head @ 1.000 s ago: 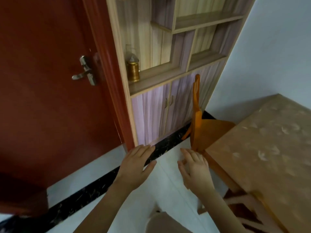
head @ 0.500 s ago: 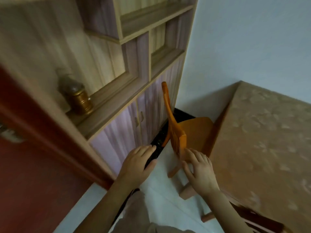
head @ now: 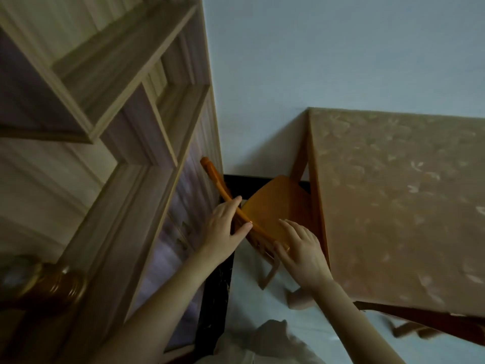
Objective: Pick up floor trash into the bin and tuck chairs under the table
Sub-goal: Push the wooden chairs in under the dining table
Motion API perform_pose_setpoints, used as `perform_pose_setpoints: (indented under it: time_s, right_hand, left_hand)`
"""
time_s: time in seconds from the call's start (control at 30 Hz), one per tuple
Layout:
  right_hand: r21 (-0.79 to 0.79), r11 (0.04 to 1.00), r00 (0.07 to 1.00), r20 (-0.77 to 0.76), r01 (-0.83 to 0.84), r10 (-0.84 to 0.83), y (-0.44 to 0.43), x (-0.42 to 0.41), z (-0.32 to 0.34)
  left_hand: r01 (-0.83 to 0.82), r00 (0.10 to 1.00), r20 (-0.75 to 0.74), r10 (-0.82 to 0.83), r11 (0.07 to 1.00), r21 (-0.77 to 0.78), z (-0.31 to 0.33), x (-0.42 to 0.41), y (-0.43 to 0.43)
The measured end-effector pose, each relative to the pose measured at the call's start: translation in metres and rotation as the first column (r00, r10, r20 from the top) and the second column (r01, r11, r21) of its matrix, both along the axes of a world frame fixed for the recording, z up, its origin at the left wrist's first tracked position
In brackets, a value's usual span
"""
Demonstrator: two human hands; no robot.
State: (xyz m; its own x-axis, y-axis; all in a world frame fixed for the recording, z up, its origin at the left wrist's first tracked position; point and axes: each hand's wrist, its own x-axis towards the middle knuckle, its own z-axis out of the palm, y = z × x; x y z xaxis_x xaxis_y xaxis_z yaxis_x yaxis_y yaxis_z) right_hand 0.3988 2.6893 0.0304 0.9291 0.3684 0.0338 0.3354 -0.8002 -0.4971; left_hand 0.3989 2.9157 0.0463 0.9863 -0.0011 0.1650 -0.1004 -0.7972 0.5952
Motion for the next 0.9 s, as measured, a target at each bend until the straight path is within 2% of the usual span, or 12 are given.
perform_pose_setpoints:
  time_s: [0.1,0.27,0.37,0.47,0.57,0.73,0.9]
  right_hand:
    - [-0.016,1.000,0.994,-0.105,-0.018,0.016,0.009,0.021,-0.020]
    - [-0.029,0.995,0.946,-0.314,-0.101,0.087,0.016,0.048,-0.059]
    - [0.057,0.989,0.910,-0.387,-0.137,0.148,0.020,0.052,-0.068]
    - [0.194,0.977,0.913,-0.379,-0.082,0.152,0.022,0.050,-0.075]
    - [0.294,0.955,0.922,-0.361,-0.032,0.142,0.021,0.052,-0.084]
    - [0.364,0.931,0.919,-0.374,0.023,0.123,0.028,0.056,-0.084]
    - [0.388,0.917,0.930,-0.361,0.088,0.064,0.052,0.074,-0.085]
  left_hand:
    - [-0.114,0.982,-0.157,0.102,0.991,-0.071,-0.020,0.025,-0.004]
    - [-0.300,0.886,-0.414,0.209,0.939,-0.167,-0.046,0.050,-0.004]
    - [-0.381,0.858,-0.461,0.226,0.882,-0.277,-0.053,0.058,-0.002]
    - [-0.446,0.843,-0.514,0.161,0.743,-0.498,-0.057,0.063,0.002]
    - [-0.467,0.847,-0.513,0.140,0.657,-0.592,-0.063,0.067,0.003]
    - [-0.475,0.851,-0.507,0.133,0.606,-0.638,-0.072,0.076,0.009]
    - [-0.443,0.857,-0.512,0.063,0.598,-0.668,-0.080,0.110,0.033]
